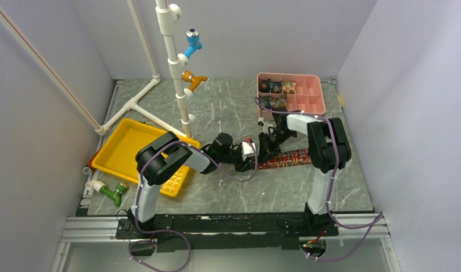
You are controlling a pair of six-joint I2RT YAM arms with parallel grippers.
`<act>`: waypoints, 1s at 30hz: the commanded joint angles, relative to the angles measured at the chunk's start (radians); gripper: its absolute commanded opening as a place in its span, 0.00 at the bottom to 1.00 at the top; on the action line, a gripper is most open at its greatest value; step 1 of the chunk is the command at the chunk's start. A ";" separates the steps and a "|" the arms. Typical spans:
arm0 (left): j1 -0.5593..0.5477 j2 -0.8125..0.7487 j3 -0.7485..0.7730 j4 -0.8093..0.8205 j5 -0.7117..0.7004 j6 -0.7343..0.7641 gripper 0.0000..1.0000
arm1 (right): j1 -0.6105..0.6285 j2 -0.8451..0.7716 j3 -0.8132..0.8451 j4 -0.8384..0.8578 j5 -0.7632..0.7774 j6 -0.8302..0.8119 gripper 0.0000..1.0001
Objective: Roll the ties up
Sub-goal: Roll the tie at the center of the board.
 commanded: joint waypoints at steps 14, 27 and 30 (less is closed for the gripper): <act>-0.022 -0.064 0.013 -0.570 -0.213 0.256 0.23 | -0.057 -0.074 0.035 -0.088 -0.274 -0.081 0.60; -0.021 -0.049 0.052 -0.610 -0.167 0.223 0.43 | -0.044 0.068 0.071 -0.077 -0.029 -0.153 0.00; -0.012 -0.057 0.057 -0.560 -0.131 0.198 0.57 | -0.046 0.074 0.067 -0.038 0.096 -0.165 0.00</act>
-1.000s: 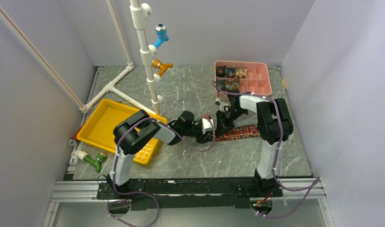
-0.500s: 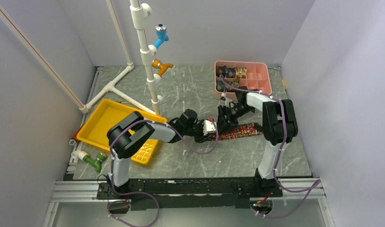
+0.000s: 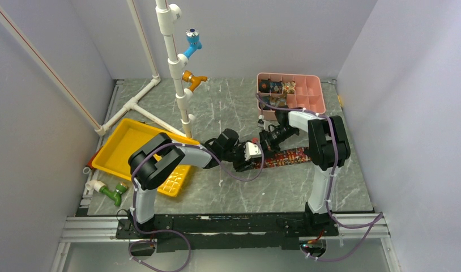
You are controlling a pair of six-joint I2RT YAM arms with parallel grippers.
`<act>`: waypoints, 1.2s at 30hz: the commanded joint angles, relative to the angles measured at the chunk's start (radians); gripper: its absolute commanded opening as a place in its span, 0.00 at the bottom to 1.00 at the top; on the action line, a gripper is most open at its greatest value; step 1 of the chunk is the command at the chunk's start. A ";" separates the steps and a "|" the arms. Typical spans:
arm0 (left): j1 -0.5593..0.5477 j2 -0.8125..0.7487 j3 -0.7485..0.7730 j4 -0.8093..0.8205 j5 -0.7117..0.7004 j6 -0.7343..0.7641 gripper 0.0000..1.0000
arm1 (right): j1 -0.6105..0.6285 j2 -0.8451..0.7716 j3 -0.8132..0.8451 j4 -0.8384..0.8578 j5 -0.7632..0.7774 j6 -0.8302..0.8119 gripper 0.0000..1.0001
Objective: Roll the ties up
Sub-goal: Roll the tie at the center of the board.
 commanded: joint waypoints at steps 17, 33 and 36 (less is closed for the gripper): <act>0.008 0.129 0.029 0.281 0.195 -0.242 0.78 | -0.010 0.075 0.014 0.149 0.530 -0.056 0.00; -0.005 0.159 0.029 0.094 0.046 -0.124 0.19 | 0.017 0.053 0.033 0.098 0.393 -0.022 0.07; 0.008 0.097 -0.029 -0.023 0.033 -0.077 0.13 | -0.027 0.005 0.041 0.045 0.301 -0.031 0.26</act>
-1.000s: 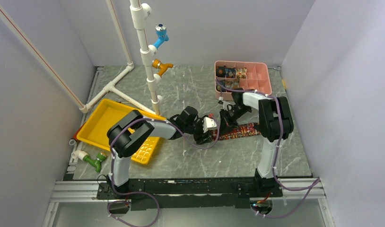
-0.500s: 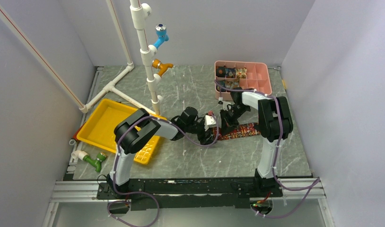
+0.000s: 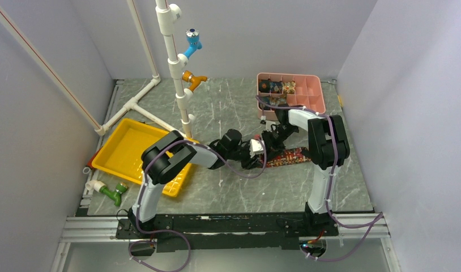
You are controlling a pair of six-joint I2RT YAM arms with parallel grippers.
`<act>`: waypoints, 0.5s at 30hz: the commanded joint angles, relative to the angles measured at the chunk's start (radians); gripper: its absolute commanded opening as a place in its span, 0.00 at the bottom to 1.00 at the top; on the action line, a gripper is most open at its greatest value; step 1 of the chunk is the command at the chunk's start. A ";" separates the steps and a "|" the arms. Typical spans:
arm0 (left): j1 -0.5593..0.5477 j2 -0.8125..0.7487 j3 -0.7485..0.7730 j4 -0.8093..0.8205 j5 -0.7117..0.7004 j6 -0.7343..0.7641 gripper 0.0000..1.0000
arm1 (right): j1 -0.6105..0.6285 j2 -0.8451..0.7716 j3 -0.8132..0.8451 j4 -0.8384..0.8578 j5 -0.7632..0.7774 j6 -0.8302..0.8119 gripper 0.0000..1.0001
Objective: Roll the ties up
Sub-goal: Roll the tie at the center of the board.
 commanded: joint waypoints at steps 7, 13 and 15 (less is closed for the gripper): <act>0.018 -0.056 -0.065 -0.506 -0.072 0.129 0.10 | -0.066 -0.109 -0.024 0.025 -0.227 -0.037 0.49; 0.017 -0.011 0.021 -0.594 -0.098 0.118 0.11 | -0.018 -0.097 -0.033 0.056 -0.366 0.033 0.55; 0.015 -0.009 0.028 -0.600 -0.112 0.119 0.12 | 0.004 -0.086 -0.039 0.052 -0.370 0.032 0.55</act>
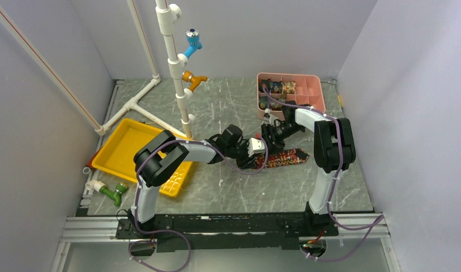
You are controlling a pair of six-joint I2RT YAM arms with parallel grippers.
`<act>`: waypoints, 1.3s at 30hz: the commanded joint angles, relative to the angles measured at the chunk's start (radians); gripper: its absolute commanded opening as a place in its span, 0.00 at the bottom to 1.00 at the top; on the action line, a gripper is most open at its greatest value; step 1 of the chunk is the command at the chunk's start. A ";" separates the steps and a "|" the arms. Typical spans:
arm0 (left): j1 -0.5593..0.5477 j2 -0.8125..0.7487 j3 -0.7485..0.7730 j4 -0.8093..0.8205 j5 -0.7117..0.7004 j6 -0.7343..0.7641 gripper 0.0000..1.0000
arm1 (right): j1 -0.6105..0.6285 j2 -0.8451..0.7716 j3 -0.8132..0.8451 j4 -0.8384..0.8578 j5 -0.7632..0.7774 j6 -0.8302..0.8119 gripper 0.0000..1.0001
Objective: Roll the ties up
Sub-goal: Roll the tie at the center of the board.
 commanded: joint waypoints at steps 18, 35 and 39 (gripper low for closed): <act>0.012 0.034 -0.016 -0.078 -0.006 -0.004 0.55 | 0.036 0.081 -0.038 0.059 0.470 -0.043 0.00; -0.020 0.051 -0.077 0.368 0.083 -0.150 0.79 | 0.043 0.136 0.000 0.110 0.637 -0.043 0.00; -0.040 0.060 -0.054 0.391 0.080 -0.094 0.82 | 0.044 0.161 0.029 0.084 0.630 -0.049 0.00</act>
